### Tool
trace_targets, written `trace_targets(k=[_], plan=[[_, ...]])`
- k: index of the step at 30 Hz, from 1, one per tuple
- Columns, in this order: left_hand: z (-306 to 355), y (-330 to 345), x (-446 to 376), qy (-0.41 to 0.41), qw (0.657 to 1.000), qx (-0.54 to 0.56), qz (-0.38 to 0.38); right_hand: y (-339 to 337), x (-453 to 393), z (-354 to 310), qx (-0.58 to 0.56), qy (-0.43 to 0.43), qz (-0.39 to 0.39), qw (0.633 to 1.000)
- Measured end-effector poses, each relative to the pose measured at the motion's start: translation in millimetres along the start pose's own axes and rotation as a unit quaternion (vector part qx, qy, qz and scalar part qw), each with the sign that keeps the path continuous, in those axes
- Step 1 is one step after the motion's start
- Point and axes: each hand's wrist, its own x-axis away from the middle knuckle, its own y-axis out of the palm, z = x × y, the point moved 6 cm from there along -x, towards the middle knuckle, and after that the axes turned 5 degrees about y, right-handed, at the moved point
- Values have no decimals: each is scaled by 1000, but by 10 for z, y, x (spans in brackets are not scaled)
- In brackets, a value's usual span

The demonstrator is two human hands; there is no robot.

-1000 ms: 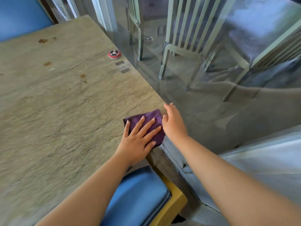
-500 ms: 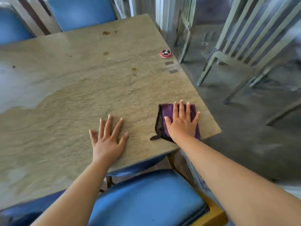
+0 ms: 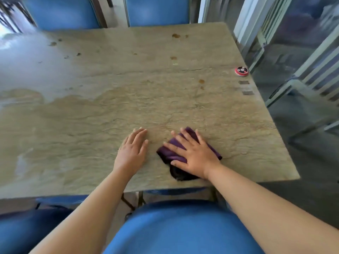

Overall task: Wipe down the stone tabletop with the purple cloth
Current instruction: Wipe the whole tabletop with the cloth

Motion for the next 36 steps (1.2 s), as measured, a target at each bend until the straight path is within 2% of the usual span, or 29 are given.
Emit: trace_targets(k=[2, 5, 7, 9, 14, 16, 18, 20, 21, 22, 23, 24, 25, 27, 29, 30, 32, 36], plan=[[-339, -134, 8, 4, 999, -52, -16, -92, -172, 158, -37, 172, 51, 983], [-811, -460, -9, -2, 994, -104, 13, -124, -314, 104, -99, 445, 82, 886], [-1115, -678, -35, -14, 992, -124, 18, -112, -486, -170, -112, 523, 64, 842], [-1429, -891, -72, -17, 989, -147, 4, -96, -787, -542, -100, 516, 48, 849], [-2177, -1372, -154, 11, 975, -219, -39, -87, -1587, -1706, -72, 382, 28, 921], [-2475, -1548, -130, 4, 974, -221, -43, -79, -1723, -2266, -70, 269, 38, 960], [-2751, -1726, -77, -7, 976, -216, -36, -31, -1704, -2701, -62, 104, 52, 991], [-2991, -1898, -2, -15, 972, -231, -37, -33, -1592, -2764, -55, -52, 48, 996], [-3092, -1975, 48, -15, 968, -246, -38, -49, -1564, -2662, -55, -85, 42, 994], [-3174, -2035, 103, -11, 965, -260, -36, -63, -1579, -2502, -47, -73, 44, 995], [-3240, -2074, 158, -6, 963, -267, -33, -89, -1628, -2307, -40, -17, 61, 997], [-3290, -2090, 204, -3, 964, -263, -31, -121, -1688, -2106, -42, 75, 84, 993], [-3324, -2091, 241, -1, 968, -249, -28, -141, -1735, -1944, -51, 184, 101, 976], [-3366, -2089, 260, -1, 975, -223, -10, -127, -1864, -1834, -76, 379, 101, 917], [-3381, -2080, 235, 5, 977, -214, 0, -122, -2081, -2003, -89, 467, 76, 876], [-3392, -2079, 230, 9, 977, -212, 3, -139, -2210, -2156, -90, 467, 70, 877], [-3416, -2079, 224, 16, 978, -206, 6, -141, -2450, -2554, -75, 404, 67, 909], [-3428, -2073, 211, 23, 982, -185, 13, -70, -2456, -3448, -55, 184, 81, 978]])
